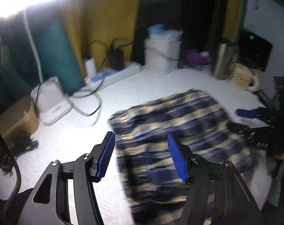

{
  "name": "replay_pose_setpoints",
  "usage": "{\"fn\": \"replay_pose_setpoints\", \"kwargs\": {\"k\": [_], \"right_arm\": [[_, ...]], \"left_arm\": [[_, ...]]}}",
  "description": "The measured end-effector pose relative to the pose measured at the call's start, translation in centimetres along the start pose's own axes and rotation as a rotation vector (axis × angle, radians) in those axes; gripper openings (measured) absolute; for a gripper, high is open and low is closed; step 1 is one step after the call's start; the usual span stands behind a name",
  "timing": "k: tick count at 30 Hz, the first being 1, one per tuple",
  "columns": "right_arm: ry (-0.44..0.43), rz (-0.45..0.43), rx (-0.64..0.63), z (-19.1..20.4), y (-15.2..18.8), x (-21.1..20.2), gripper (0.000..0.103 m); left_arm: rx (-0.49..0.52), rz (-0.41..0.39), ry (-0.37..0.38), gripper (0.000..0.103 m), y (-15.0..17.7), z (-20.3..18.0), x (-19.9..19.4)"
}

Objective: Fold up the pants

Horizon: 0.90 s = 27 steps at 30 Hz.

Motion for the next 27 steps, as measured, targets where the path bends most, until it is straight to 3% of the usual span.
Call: {"fn": "replay_pose_setpoints", "kwargs": {"k": [4,9,27], "right_arm": [[-0.064,-0.006,-0.024,2.9,0.1,-0.9,0.065],[-0.078,0.017,-0.036,4.4,1.4,-0.8,0.065],[-0.078,0.056,-0.017,3.2,5.1,-0.9,0.065]], "left_arm": [[0.041,0.023,0.072,0.059,0.8,-3.0,-0.4],[0.039,0.108,0.066,0.059,3.6,-3.6,0.9],[0.028,0.147,0.053,0.059,6.0,-2.8,1.0]]}}
Point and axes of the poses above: each gripper's, at about its wrist camera, not at the fingertips, and x roughly the way its jaws point, z to its left, y to its underside, the point moved 9 cm from there along x, roughly the way its jaws point, and after that the axes turned 13 degrees about -z, right-handed, at the moved point
